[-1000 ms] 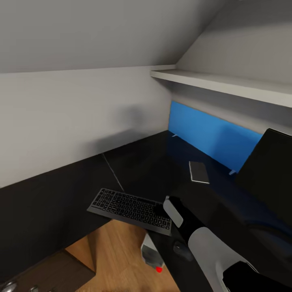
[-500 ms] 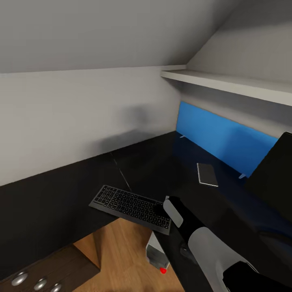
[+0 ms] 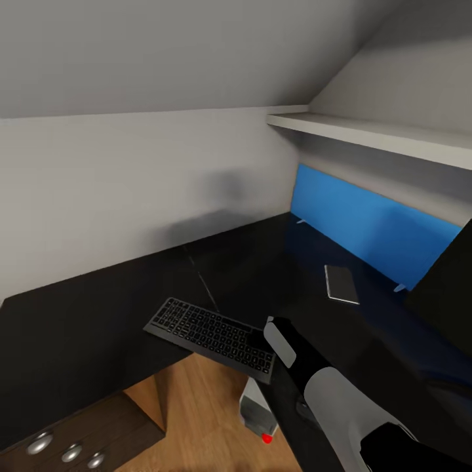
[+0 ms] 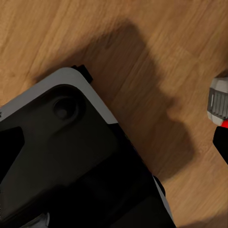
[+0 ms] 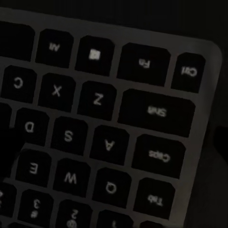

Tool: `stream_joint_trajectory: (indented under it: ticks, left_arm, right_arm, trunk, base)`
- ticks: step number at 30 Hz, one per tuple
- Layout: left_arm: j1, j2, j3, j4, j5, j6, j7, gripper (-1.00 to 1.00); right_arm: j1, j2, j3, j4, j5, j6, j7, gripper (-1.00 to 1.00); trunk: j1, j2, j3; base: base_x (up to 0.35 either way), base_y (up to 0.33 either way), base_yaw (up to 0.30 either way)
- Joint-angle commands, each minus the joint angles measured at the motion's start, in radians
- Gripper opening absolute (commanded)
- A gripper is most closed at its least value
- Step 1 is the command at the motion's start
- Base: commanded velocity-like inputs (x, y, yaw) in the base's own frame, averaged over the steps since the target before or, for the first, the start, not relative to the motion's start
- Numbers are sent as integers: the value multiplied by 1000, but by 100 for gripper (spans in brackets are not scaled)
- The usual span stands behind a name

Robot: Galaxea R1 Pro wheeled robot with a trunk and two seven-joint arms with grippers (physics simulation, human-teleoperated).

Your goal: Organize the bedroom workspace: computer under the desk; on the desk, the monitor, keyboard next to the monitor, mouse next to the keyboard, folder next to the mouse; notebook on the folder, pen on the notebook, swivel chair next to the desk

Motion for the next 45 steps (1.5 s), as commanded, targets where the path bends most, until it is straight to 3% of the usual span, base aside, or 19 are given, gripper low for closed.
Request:
stream_joint_trajectory:
  ticks: [1, 17, 45]
  left_arm:
    - [0, 1, -2, -2, 6, 1, 7, 100]
    - [0, 1, -2, -1, 5, 0, 8, 100]
    - [0, -1, -3, -1, 5, -1, 8, 100]
  right_arm:
    - [0, 0, 3, -1, -8, 1, -9, 100]
    - [-1, 0, 3, -1, -8, 2, -9, 100]
    - [0, 0, 5, -34, -8, 7, -4, 100]
  trunk:
    - [0, -1, -1]
    - [0, -1, -1]
    - [0, -1, -1]
  base:
    - [0, 0, 52]
    - [0, 0, 34]
    - [0, 0, 178]
